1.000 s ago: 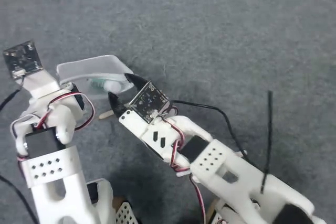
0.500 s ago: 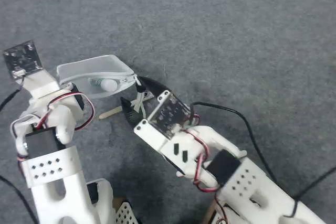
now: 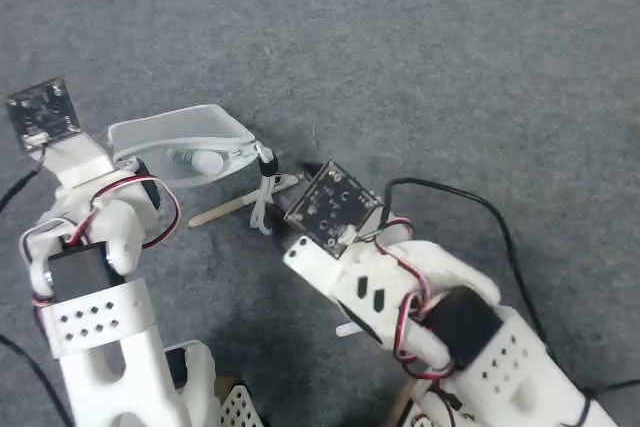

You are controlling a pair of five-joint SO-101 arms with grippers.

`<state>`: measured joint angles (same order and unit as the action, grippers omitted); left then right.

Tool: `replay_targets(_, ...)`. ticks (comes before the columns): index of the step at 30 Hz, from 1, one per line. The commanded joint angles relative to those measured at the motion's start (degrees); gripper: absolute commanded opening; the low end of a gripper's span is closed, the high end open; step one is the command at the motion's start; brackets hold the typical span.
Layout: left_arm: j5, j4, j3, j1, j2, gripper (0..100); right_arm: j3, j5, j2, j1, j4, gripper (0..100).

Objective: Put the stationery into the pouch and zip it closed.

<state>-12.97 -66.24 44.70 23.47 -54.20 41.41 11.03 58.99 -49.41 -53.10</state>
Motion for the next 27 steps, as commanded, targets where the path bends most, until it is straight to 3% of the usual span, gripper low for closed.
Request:
replay_targets(1, -0.53, 1.93, -1.01, 0.0, 0.0, 1, -5.98, 0.88, 2.15, 1.27, -7.43, 18.0)
replay_targets(4, -0.62, 1.93, -0.66, 0.0, -0.09, 1, -6.51, 1.32, 2.15, 1.27, -14.11, 18.0)
replay_targets(9, -0.62, 2.02, -0.4, 0.0, -0.35, 1, -6.33, 9.85, 2.15, 1.36, -23.08, 18.0)
replay_targets(21, -0.62, 2.02, -0.22, -0.09, -0.35, 1, -1.49, 10.99, 2.07, 1.36, -32.48, 18.4)
replay_targets(27, -0.62, 2.02, -0.22, -0.09, -0.35, 1, 9.49, 19.08, 2.07, 1.36, -32.75, 18.0)
